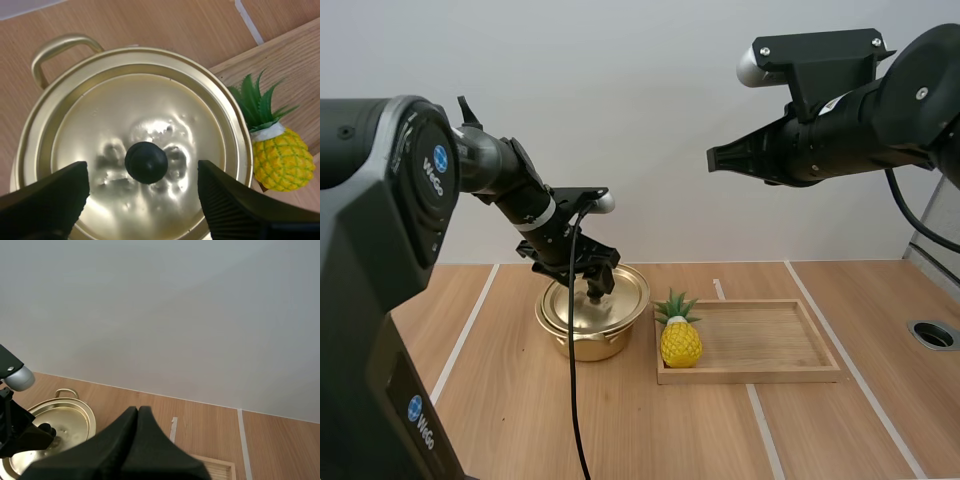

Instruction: Open the pot, put the pineapple inside, and close it

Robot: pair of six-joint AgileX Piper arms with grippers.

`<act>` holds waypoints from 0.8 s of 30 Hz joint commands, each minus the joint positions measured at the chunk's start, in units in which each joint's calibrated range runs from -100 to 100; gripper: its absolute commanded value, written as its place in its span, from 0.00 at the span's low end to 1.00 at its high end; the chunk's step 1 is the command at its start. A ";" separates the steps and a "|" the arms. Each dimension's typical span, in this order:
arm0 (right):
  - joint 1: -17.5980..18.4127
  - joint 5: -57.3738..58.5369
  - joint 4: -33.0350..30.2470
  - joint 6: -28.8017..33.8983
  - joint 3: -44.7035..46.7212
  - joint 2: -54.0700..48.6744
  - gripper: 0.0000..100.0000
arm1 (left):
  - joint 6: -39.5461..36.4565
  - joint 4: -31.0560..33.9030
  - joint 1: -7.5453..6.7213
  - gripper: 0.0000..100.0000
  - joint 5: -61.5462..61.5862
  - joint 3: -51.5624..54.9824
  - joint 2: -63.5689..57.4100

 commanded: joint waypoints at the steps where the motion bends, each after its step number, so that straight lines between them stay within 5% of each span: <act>1: -0.18 0.52 0.26 -0.44 -0.64 -0.17 0.00 | 1.08 -0.94 -0.18 1.00 -2.24 0.19 -0.08; 24: -0.18 0.52 0.76 -0.44 -0.64 -0.17 0.00 | 3.48 -3.22 -0.18 1.00 -3.34 0.19 3.30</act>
